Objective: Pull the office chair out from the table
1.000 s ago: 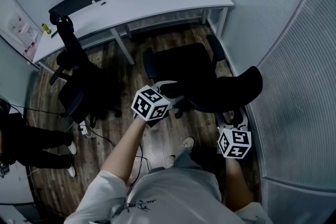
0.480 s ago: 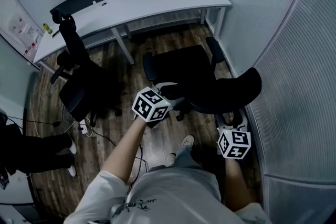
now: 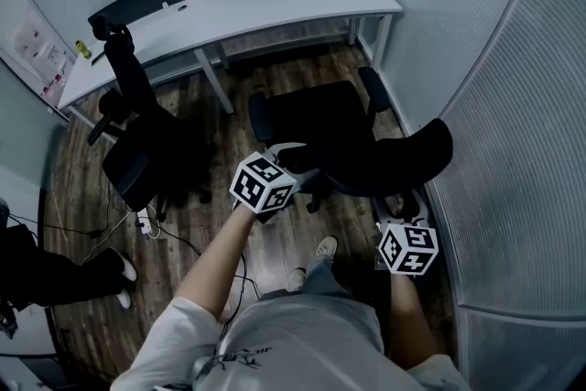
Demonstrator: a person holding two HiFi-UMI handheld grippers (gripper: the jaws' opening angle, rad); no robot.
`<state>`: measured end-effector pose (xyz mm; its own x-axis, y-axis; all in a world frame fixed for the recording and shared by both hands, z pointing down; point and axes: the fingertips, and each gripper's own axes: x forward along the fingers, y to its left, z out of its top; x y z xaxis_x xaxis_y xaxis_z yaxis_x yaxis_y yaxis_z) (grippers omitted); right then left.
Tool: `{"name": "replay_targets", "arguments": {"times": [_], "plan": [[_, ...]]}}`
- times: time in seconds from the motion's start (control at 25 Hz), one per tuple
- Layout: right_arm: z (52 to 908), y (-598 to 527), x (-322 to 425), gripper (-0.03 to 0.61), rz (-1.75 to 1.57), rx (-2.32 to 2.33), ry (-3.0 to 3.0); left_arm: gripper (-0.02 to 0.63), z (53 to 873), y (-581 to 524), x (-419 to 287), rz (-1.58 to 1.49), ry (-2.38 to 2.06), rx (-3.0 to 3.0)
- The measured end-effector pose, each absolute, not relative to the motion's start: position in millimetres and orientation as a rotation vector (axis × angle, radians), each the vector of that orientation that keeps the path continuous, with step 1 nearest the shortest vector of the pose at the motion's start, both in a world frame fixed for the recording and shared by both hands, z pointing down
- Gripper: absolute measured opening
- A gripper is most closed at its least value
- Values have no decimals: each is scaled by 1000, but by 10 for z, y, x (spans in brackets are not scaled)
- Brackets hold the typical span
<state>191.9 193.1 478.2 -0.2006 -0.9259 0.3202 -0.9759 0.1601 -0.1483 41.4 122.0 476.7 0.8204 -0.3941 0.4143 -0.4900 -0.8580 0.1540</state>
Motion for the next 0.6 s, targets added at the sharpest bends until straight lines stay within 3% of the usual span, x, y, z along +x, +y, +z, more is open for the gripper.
{"name": "replay_targets", "arguments": {"times": [0.6], "plan": [[4708,1974,1925,275,461,1861,-2280,268,4703,1227,49,514,-911,2748]]}}
